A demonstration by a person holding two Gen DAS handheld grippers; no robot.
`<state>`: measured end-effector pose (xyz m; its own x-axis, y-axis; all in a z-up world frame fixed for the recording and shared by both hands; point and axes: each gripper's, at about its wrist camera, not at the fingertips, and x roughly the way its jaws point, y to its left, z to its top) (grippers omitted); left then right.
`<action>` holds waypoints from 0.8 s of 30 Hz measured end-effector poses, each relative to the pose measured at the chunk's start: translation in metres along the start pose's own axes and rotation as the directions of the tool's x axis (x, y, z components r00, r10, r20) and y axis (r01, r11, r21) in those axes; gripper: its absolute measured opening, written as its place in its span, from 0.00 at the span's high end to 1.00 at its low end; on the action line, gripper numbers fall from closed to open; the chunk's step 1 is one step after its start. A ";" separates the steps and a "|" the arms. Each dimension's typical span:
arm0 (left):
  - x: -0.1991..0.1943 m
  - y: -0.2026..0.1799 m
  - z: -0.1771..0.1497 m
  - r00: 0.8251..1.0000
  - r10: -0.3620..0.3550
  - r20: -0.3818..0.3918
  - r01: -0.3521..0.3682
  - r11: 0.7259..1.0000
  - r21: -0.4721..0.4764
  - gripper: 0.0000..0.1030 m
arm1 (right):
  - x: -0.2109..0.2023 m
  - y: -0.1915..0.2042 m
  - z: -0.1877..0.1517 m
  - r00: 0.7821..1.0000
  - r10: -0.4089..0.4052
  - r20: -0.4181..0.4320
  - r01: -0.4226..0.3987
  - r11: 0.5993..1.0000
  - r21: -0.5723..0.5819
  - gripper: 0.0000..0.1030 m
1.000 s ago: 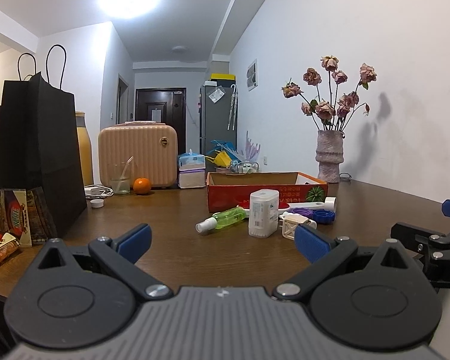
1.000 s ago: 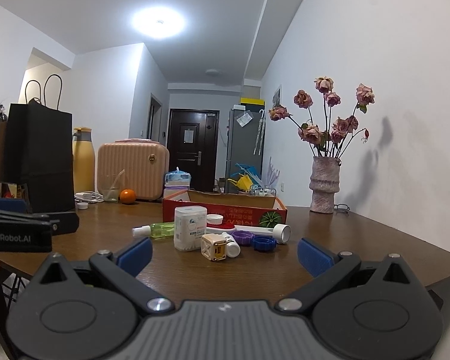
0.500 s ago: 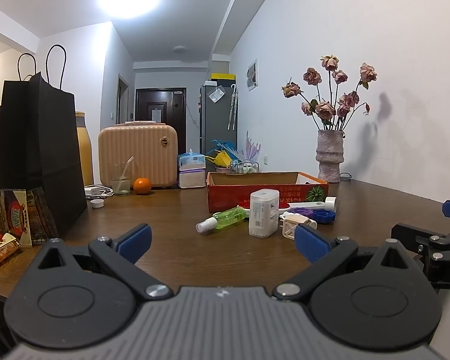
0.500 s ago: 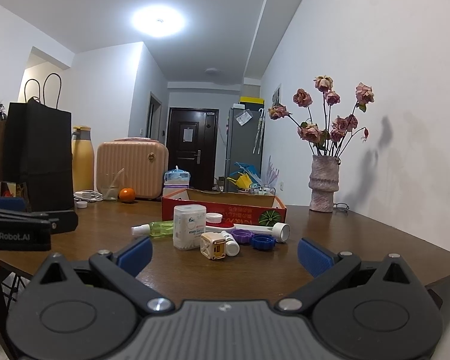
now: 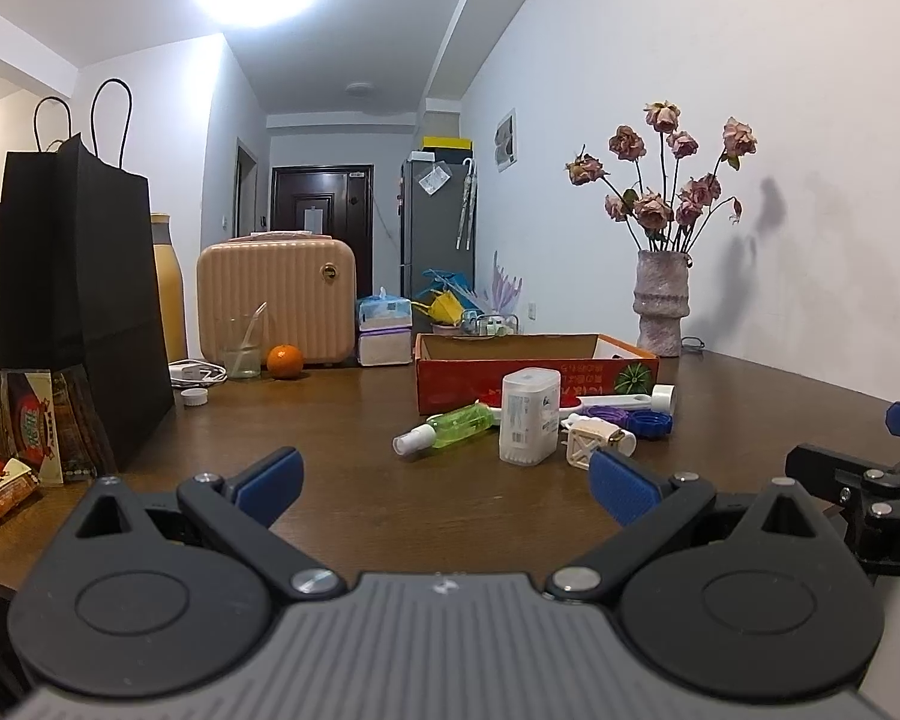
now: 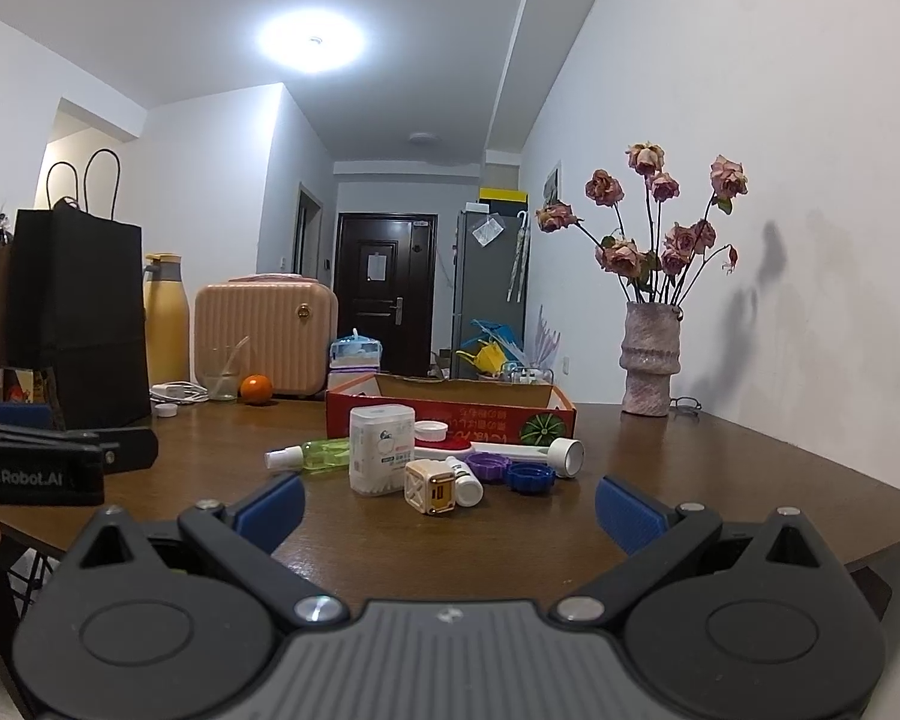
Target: Organize rigid objects
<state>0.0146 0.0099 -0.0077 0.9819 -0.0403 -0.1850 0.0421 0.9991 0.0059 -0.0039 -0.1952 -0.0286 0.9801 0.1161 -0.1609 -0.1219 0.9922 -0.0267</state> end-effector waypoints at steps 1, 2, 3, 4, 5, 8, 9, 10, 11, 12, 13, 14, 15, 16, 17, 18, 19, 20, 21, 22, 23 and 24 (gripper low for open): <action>0.000 0.000 0.001 1.000 0.001 0.001 -0.001 1.000 0.001 0.00 | 0.000 0.000 0.000 1.000 0.001 -0.001 -0.001 1.000 0.001 0.00; 0.000 -0.001 0.001 1.000 0.001 0.004 -0.001 1.000 0.003 0.00 | 0.000 -0.001 0.000 1.000 0.001 0.000 -0.001 1.000 0.001 0.00; 0.000 -0.001 0.001 1.000 0.000 0.005 0.000 1.000 0.004 0.00 | 0.001 -0.001 0.000 1.000 0.000 0.001 0.000 1.000 0.001 0.00; 0.000 -0.001 0.001 1.000 0.000 0.004 0.000 1.000 0.003 0.00 | 0.001 -0.002 0.001 1.000 -0.001 0.000 0.001 1.000 0.002 0.00; 0.002 0.000 0.001 1.000 -0.001 -0.001 0.001 1.000 0.000 0.00 | 0.002 -0.002 0.000 1.000 -0.002 -0.001 0.002 1.000 0.003 0.00; 0.003 0.001 0.002 1.000 0.006 -0.011 -0.006 1.000 -0.007 0.00 | 0.004 -0.002 0.000 1.000 -0.001 -0.006 0.001 1.000 0.006 0.00; 0.003 0.002 0.002 1.000 0.007 -0.013 -0.007 1.000 -0.009 0.00 | 0.003 -0.002 0.000 1.000 -0.003 -0.005 0.003 1.000 0.005 0.00; 0.003 0.001 0.002 1.000 0.006 -0.015 -0.006 1.000 -0.008 0.00 | 0.003 -0.001 0.000 1.000 -0.004 -0.002 0.004 1.000 0.001 0.00; 0.004 0.001 0.002 1.000 0.004 -0.018 -0.004 1.000 -0.007 0.00 | 0.004 -0.001 0.000 1.000 -0.005 0.001 0.005 1.000 -0.006 0.00; 0.005 0.001 0.002 1.000 -0.001 -0.022 0.001 1.000 -0.007 0.00 | 0.004 0.000 0.000 1.000 -0.007 0.005 0.007 1.000 -0.013 0.00; 0.006 0.002 0.002 1.000 -0.002 -0.025 0.002 1.000 -0.007 0.00 | 0.006 0.001 -0.001 1.000 -0.012 0.007 0.012 1.000 -0.017 0.00; 0.008 0.003 0.002 1.000 0.001 -0.029 -0.002 1.000 -0.007 0.00 | 0.007 0.001 -0.001 1.000 -0.014 0.007 0.015 1.000 -0.017 0.00; 0.011 0.004 0.002 1.000 0.008 -0.028 -0.009 1.000 -0.004 0.00 | 0.009 0.001 -0.002 1.000 -0.014 0.006 0.014 1.000 -0.015 0.00; 0.014 0.005 0.003 1.000 0.023 -0.020 -0.023 1.000 -0.001 0.00 | 0.011 0.000 -0.003 1.000 -0.012 0.005 0.012 1.000 -0.016 0.00; 0.017 0.006 0.002 0.999 0.041 -0.010 -0.041 0.999 0.002 0.00 | 0.014 0.000 -0.004 1.000 -0.011 0.006 0.011 1.000 -0.024 0.00; 0.022 0.007 0.002 0.998 0.062 -0.002 -0.062 0.998 0.008 0.00 | 0.017 -0.001 -0.006 1.000 -0.015 0.006 0.016 0.999 -0.036 0.00; 0.026 0.008 0.001 0.997 0.081 0.000 -0.081 0.997 0.013 0.00 | 0.023 -0.003 -0.007 1.000 -0.027 0.000 0.027 0.999 -0.046 0.00; 0.032 0.009 0.001 0.995 0.097 0.001 -0.097 0.995 0.013 0.00 | 0.028 -0.005 -0.009 0.999 -0.035 -0.007 0.034 0.998 -0.046 0.00; 0.037 0.011 0.001 0.994 0.110 0.009 -0.110 0.994 0.007 0.00 | 0.034 -0.009 -0.009 0.999 -0.037 -0.017 0.036 0.999 -0.038 0.00; 0.042 0.014 0.000 0.992 0.123 0.021 -0.123 0.992 -0.007 0.00 | 0.041 -0.014 -0.009 0.999 -0.035 -0.027 0.034 0.999 -0.021 0.00; 0.047 0.018 -0.002 0.991 0.127 0.040 -0.126 0.991 -0.034 0.00 | 0.047 -0.018 -0.009 0.999 -0.033 -0.035 0.033 0.999 -0.006 0.00; 0.051 0.022 -0.004 0.990 0.126 0.059 -0.122 0.990 -0.068 0.00 | 0.054 -0.023 -0.009 0.998 -0.033 -0.044 0.034 0.999 0.011 0.00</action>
<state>0.0645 0.0301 -0.0210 0.9885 0.0854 -0.1248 -0.0909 0.9951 -0.0386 0.0507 -0.2126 -0.0451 0.9758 0.0810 -0.2032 -0.0871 0.9960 -0.0211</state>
